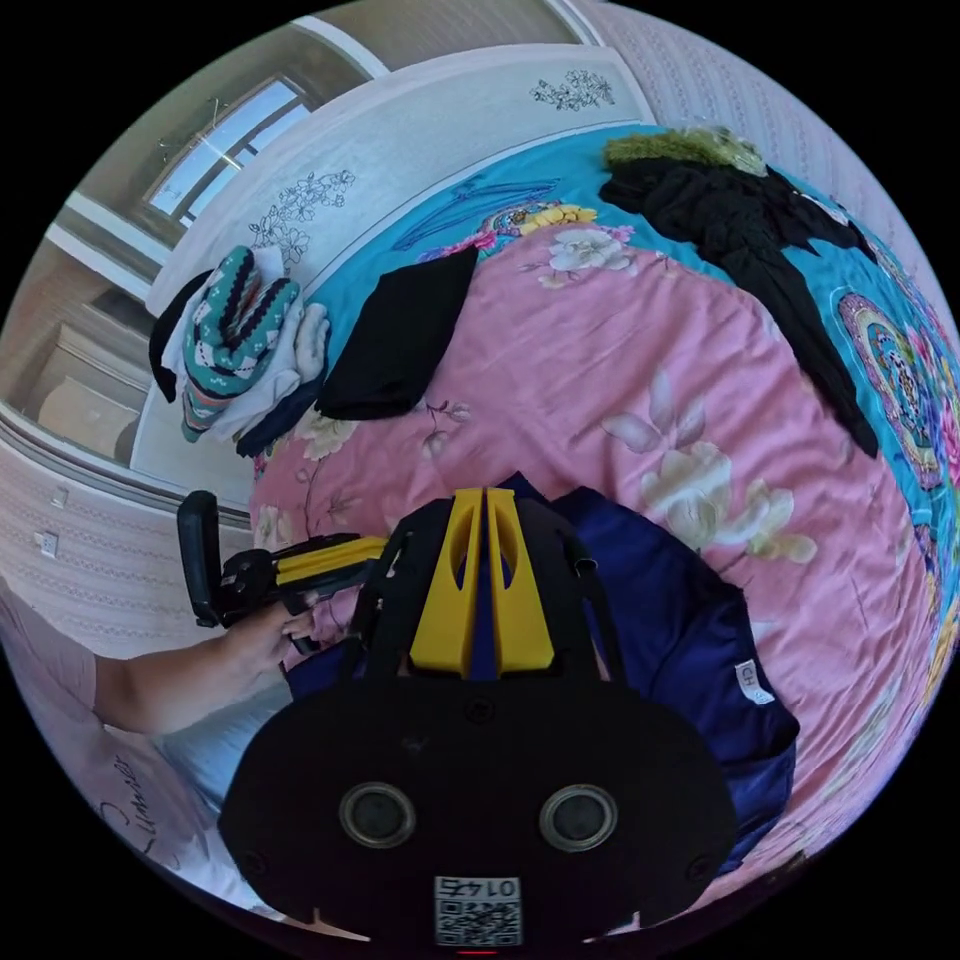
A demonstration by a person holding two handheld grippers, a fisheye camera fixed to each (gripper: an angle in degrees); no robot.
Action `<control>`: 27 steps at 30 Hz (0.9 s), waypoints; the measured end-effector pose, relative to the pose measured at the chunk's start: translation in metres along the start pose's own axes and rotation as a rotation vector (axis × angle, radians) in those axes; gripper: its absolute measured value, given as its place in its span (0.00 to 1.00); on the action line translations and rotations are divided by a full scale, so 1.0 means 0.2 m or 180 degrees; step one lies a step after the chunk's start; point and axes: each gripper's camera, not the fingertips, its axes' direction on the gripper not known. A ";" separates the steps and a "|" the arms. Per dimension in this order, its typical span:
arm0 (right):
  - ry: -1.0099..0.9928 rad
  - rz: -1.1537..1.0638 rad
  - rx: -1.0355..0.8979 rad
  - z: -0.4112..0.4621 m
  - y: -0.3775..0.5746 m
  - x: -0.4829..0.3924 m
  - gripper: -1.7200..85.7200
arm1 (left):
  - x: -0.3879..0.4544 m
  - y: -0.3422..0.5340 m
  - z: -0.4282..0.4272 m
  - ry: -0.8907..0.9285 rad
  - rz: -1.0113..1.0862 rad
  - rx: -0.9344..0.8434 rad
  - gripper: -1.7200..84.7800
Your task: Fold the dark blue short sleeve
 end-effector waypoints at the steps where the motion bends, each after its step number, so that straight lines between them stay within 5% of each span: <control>1: 0.0015 -0.0015 -0.0102 0.04 -0.09 -0.01 0.06 | -0.04 0.02 0.00 0.0044 -0.0031 0.0020 0.01; 6: 0.0307 0.0109 -0.0834 0.32 -0.38 -0.01 0.11 | -0.14 0.02 -0.05 0.0040 0.0022 0.0011 0.01; 16: -0.0504 -0.0179 0.0152 0.11 -0.58 -0.05 0.02 | -0.30 0.03 -0.18 0.0043 -0.0037 0.0028 0.01; 27: -0.0279 0.0057 -0.0168 0.18 -0.76 0.07 0.02 | -0.41 0.09 -0.26 -0.0045 0.0156 0.0068 0.01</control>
